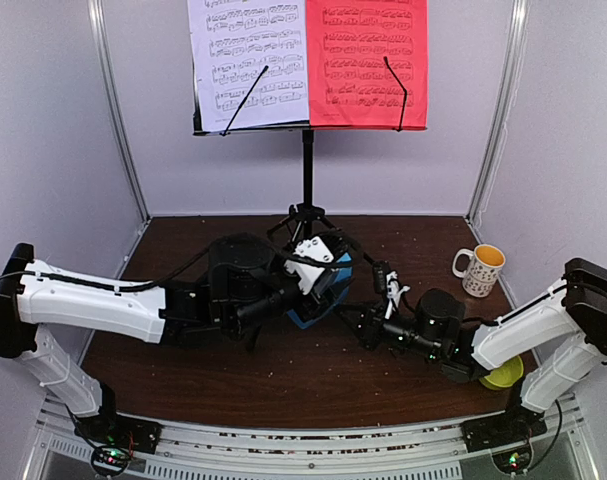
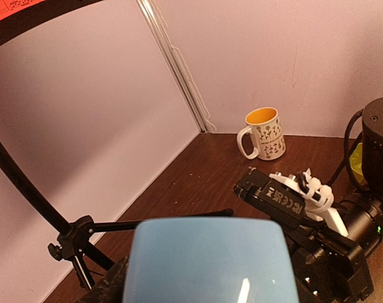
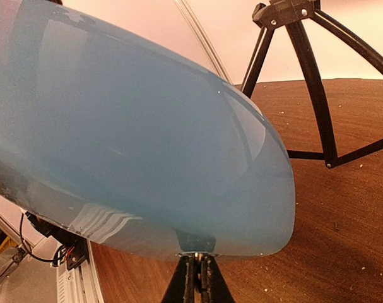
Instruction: Set up the instrument practice props
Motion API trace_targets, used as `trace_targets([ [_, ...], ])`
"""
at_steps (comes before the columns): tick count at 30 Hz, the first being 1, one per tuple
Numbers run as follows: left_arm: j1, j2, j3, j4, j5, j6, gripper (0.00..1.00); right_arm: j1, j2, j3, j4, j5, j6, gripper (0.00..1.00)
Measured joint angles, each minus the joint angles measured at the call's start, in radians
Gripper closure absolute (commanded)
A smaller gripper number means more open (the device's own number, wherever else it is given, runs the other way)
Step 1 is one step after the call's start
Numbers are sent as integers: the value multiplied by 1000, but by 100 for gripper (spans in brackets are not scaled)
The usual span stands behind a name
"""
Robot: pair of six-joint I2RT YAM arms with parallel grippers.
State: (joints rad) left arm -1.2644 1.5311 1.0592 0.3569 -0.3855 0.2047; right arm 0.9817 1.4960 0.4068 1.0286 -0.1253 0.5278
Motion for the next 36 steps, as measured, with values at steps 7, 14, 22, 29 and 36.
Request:
trace_targets([
  [7,0,-19,-74,116,13,18,95,-24,0,-2,14,-29,61,100],
  [14,-16,-61,-160,307,48,99,98,-66,-40,-37,126,-94,213,100],
  [22,-47,-85,-227,467,53,191,99,-106,-32,-72,322,-149,423,100],
  [29,-47,-94,-227,473,53,194,99,-120,14,-82,435,-165,512,100],
  [36,-51,-66,-168,354,14,165,98,-140,34,-115,451,-153,500,73],
])
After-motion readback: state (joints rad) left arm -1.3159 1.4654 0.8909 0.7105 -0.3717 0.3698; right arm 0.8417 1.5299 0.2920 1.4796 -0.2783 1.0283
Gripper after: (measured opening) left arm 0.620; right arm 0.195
